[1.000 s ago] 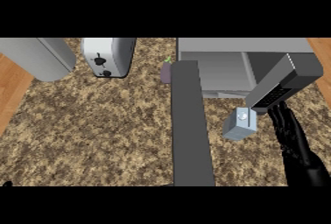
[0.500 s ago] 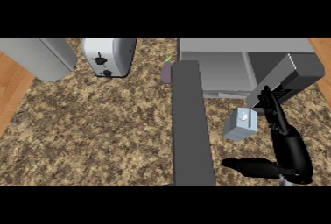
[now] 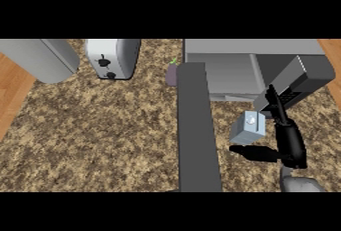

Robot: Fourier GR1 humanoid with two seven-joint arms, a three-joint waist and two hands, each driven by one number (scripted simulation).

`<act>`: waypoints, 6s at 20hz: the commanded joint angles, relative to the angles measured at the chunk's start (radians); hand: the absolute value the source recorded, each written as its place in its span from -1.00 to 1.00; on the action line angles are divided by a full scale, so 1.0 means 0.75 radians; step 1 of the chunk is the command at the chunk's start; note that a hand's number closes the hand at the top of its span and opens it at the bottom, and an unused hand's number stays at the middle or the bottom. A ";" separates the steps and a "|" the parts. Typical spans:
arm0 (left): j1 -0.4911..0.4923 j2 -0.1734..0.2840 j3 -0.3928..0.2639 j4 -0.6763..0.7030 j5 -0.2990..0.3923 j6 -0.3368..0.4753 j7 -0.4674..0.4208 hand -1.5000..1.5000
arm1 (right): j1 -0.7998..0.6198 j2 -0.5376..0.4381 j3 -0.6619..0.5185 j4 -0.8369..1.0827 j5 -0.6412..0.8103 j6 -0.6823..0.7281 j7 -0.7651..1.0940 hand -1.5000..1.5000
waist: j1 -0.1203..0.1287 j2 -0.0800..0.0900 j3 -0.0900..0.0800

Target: Pick up the milk, place it into the microwave and close the microwave

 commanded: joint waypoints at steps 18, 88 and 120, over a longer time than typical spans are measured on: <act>0.062 -0.061 0.059 -0.044 0.063 -0.087 0.017 -1.00 | -0.182 -0.046 -0.085 0.791 0.037 -0.035 -0.488 1.00 | 0.001 0.003 0.001; -0.322 0.027 0.395 0.332 0.203 -0.295 0.135 -1.00 | -1.225 -0.187 -0.296 1.692 0.193 -0.661 -0.294 1.00 | 0.107 0.064 0.005; -0.409 -0.020 0.151 0.305 -0.051 -0.349 0.183 -1.00 | -1.155 -0.152 -0.427 1.800 0.073 -0.270 -0.684 -1.00 | 0.061 0.030 0.004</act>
